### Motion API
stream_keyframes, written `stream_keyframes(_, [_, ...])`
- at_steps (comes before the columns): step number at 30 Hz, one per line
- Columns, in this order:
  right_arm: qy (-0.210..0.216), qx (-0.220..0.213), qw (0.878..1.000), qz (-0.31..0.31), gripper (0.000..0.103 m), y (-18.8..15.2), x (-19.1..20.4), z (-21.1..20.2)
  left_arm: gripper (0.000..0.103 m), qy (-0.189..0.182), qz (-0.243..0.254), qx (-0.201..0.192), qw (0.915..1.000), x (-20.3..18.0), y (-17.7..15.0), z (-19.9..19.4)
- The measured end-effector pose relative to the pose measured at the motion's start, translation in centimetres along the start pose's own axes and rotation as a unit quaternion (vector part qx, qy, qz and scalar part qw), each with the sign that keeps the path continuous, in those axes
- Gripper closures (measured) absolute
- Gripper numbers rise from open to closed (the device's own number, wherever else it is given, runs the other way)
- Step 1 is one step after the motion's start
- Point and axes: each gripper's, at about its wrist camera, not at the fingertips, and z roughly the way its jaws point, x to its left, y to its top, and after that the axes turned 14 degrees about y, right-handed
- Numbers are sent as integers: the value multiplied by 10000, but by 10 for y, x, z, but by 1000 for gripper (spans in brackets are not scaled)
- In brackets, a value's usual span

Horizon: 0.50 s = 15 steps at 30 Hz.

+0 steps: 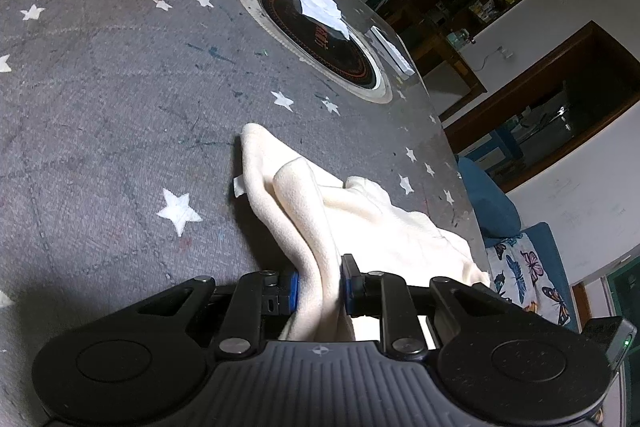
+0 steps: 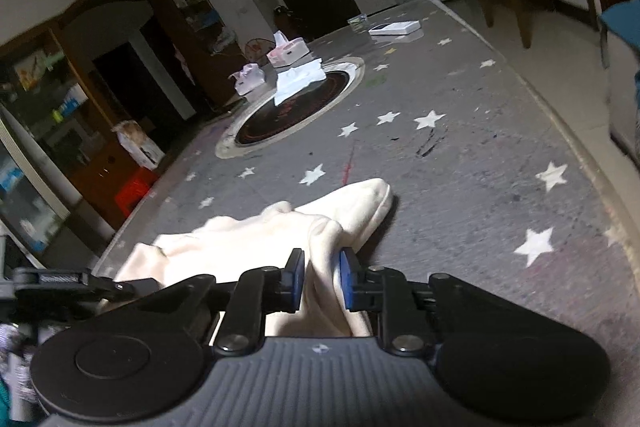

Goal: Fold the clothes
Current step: 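Lift the held shirt edge with both grippers and fold it over the bundle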

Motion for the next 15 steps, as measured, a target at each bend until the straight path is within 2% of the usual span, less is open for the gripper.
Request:
stream_keyframes(2, [-67, 27, 10000, -36, 81, 0, -1, -1, 81, 4, 9, -1, 10000, 0, 0, 0])
stream_keyframes(5, [-166, 66, 9998, -84, 69, -1, -4, -2, 81, 7, 25, 0, 10000, 0, 0, 0])
stream_keyframes(6, [-207, 79, 9997, -100, 67, -3, -5, -2, 81, 8, 31, 0, 10000, 0, 0, 0])
stream_keyframes(12, [-150, -10, 9999, -1, 67, -6, -7, -2, 80, 19, 57, -9, 10000, -1, 0, 0])
stream_keyframes(15, [55, 18, 10000, 76, 67, -8, -5, 2, 80, 42, 87, -15, 10000, -2, 0, -1])
